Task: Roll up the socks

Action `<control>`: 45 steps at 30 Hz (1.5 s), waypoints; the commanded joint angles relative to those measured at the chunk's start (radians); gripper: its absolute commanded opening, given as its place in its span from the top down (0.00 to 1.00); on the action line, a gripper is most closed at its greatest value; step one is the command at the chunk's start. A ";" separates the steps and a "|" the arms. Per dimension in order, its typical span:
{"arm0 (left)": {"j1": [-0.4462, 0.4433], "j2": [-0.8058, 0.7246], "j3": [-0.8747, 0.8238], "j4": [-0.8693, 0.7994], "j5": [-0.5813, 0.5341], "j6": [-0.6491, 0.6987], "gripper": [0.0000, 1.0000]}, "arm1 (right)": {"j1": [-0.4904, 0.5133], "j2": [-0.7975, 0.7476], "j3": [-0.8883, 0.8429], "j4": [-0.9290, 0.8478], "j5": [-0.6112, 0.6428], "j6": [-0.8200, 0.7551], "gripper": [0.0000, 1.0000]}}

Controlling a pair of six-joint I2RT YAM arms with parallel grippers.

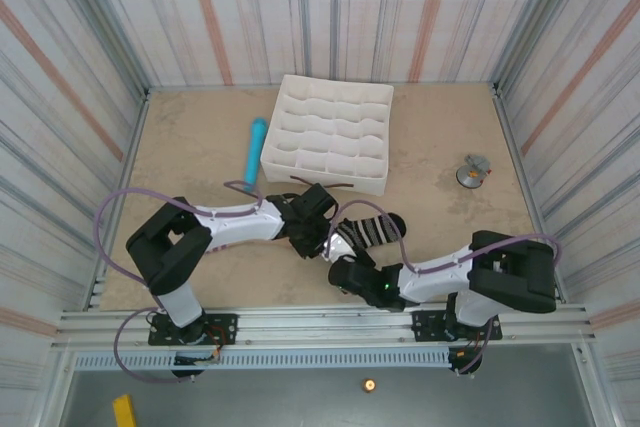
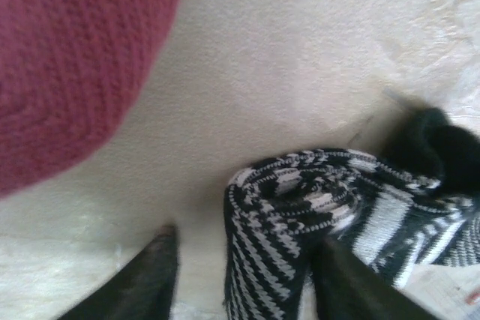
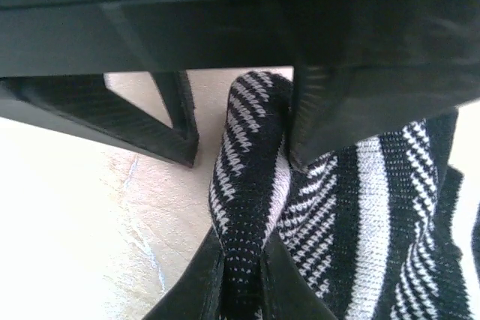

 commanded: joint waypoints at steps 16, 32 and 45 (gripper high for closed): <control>0.006 -0.121 0.000 0.013 -0.164 0.191 0.09 | -0.420 -0.140 -0.259 0.123 -0.641 0.308 1.00; -0.009 -0.012 -0.076 0.380 0.005 0.280 0.19 | -0.809 -0.290 -0.336 0.008 -0.923 0.523 1.00; -0.041 0.074 -0.019 0.421 0.040 0.297 0.28 | -0.834 -0.206 -0.252 -0.108 -0.950 0.555 1.00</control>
